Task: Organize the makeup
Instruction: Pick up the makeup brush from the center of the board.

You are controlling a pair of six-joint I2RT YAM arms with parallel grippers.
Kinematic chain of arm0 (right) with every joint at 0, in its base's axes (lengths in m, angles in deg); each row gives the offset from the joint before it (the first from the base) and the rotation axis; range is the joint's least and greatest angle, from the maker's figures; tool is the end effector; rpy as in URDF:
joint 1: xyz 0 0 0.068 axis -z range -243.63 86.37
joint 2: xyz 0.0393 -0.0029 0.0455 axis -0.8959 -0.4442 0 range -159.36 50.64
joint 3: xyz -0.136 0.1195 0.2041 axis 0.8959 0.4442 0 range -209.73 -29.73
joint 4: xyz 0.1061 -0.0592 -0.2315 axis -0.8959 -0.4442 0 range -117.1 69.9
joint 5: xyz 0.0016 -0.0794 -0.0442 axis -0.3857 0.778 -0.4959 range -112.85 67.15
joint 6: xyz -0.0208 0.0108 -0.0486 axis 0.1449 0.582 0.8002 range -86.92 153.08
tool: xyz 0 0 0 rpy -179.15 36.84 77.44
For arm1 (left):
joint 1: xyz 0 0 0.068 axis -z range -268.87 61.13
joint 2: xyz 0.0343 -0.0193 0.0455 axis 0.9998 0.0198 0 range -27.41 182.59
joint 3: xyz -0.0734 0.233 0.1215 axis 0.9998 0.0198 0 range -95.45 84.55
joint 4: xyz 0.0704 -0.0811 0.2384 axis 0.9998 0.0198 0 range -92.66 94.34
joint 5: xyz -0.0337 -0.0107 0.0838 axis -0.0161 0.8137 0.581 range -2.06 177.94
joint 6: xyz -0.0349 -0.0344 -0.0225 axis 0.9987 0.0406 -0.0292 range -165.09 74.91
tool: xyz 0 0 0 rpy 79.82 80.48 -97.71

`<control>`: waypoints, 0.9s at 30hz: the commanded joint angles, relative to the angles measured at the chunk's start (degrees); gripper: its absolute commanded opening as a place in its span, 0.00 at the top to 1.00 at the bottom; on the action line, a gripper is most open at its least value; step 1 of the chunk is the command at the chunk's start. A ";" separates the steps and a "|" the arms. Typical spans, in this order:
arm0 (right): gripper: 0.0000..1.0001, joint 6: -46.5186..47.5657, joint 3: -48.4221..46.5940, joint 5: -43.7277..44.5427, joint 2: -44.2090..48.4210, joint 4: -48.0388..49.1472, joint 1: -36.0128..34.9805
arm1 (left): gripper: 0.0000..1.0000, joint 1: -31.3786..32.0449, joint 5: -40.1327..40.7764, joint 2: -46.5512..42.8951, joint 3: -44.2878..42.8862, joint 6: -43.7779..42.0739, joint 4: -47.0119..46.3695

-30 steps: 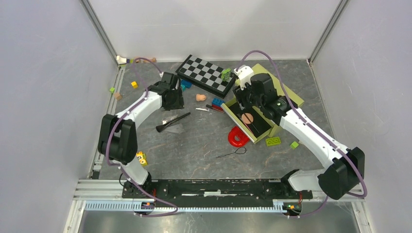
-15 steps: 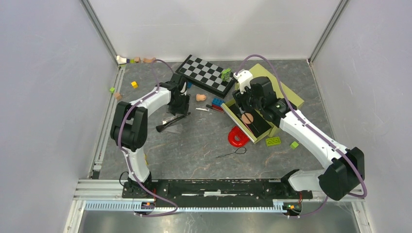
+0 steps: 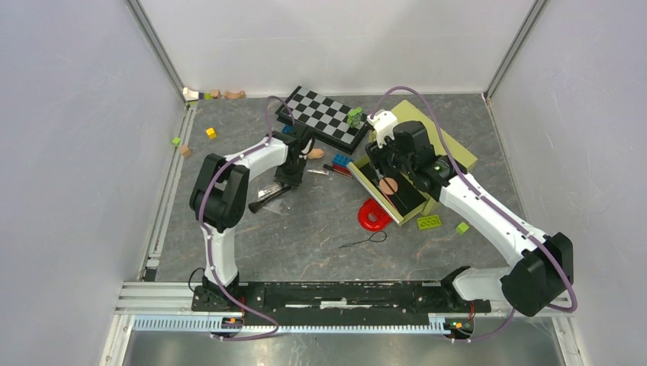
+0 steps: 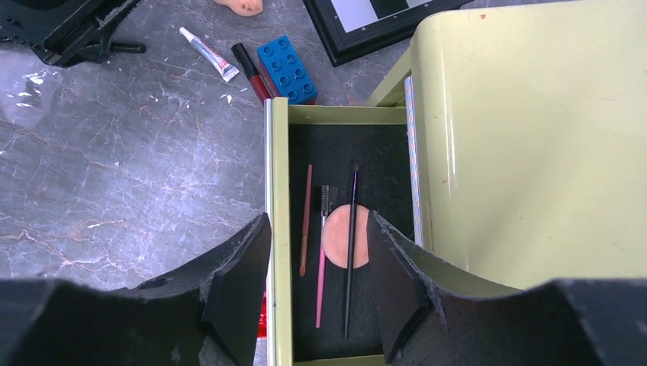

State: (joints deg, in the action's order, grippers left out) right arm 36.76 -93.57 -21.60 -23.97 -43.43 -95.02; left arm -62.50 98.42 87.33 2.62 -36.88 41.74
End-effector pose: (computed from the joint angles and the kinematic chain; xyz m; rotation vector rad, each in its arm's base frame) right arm 0.2501 0.1518 0.3197 -0.6440 2.0794 0.2535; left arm 0.3550 -0.1687 0.1647 0.4238 2.8394 0.1558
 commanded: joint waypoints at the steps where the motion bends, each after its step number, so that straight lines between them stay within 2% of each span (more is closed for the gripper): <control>1: 0.44 -0.34 0.38 -0.43 2.19 1.06 -0.06 | 0.59 -0.38 2.09 0.68 -1.22 -1.18 1.92; 8: 0.44 -0.77 1.20 -0.49 3.17 1.32 -0.07 | 0.74 -0.09 -1.69 -0.94 -1.31 -0.30 1.75; 16: 0.43 -4.80 3.76 -1.14 6.36 3.49 -0.07 | 0.94 0.00 -6.61 -7.81 -2.01 2.43 0.95; 19: 0.43 -9.44 6.12 -1.10 8.52 5.95 -0.09 | 0.97 0.07 -8.15 -10.92 -2.18 4.01 0.80; 27: 0.42 -25.11 14.34 -10.87 12.03 15.93 -0.07 | 0.98 0.00 -15.43 -21.86 0.89 14.25 -6.67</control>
State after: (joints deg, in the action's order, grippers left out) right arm 21.42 -82.24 -26.27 -13.33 -35.50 -95.02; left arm -62.69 89.05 72.18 2.62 -31.16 41.61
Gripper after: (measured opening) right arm 0.575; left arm 0.191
